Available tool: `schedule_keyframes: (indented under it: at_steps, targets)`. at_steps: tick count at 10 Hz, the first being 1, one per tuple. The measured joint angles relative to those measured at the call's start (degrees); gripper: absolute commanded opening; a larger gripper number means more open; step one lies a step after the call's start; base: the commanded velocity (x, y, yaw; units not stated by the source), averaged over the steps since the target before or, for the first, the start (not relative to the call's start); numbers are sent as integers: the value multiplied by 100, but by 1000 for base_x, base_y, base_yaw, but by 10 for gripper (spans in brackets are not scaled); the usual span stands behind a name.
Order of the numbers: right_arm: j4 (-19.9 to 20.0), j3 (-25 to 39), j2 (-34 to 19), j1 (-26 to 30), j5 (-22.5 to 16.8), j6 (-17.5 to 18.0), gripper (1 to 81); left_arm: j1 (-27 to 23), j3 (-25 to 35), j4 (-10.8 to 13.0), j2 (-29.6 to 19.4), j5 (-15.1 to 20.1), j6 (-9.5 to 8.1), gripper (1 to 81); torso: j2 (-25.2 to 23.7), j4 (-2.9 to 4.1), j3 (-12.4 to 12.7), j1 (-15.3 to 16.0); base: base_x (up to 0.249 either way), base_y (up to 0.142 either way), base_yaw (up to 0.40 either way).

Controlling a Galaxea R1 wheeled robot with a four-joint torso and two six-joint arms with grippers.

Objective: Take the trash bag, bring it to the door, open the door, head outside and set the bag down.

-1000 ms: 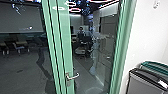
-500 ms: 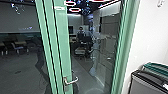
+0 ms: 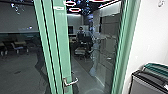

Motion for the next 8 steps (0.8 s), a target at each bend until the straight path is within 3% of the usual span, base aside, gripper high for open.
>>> schedule_keyframes:
  at_steps: [8]
  targets:
    - [0,0,2,-4,5,0,811,-2,-10,0,44,-5,-1,10,0,0,0,0,0,0,27]
